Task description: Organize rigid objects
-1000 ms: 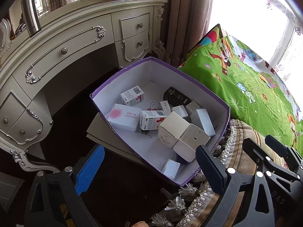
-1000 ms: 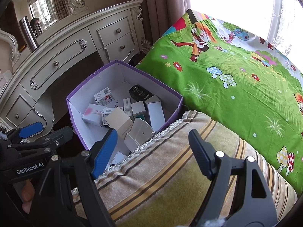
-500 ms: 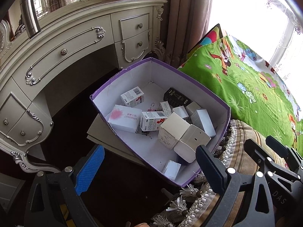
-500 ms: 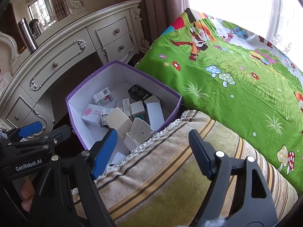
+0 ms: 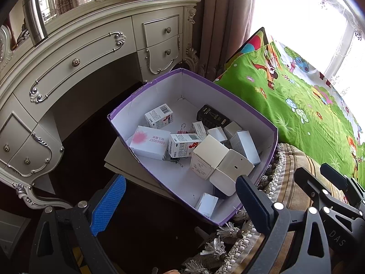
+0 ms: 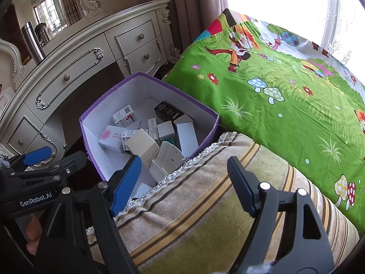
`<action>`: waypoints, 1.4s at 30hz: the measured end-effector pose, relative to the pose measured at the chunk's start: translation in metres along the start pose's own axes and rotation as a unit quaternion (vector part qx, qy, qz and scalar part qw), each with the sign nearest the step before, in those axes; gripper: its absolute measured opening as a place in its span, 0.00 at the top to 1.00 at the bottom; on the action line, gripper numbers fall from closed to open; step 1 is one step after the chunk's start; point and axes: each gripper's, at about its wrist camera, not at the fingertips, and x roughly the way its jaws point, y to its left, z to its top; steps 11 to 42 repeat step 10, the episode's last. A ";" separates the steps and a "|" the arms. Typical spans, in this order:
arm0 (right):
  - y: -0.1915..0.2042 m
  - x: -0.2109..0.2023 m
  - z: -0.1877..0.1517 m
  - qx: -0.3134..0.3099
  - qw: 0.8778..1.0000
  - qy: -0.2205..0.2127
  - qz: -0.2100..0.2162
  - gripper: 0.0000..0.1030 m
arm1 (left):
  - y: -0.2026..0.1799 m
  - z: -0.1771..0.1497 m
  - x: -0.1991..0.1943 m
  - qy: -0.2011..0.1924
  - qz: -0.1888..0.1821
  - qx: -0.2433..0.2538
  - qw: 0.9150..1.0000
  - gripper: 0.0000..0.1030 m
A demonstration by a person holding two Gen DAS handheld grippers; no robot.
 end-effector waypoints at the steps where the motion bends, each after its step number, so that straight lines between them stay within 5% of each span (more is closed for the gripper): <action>1: 0.000 0.000 0.000 0.000 1.000 0.000 0.000 0.22 | 0.000 0.000 0.000 -0.001 0.000 0.001 1.000 0.05; 7: 0.000 0.001 -0.001 0.003 1.000 0.001 0.002 0.22 | -0.004 -0.001 -0.005 -0.025 0.002 0.011 1.000 0.04; 42: -0.005 -0.002 -0.002 0.012 1.000 0.001 0.005 0.22 | -0.005 0.001 -0.004 -0.020 -0.010 0.007 1.000 0.00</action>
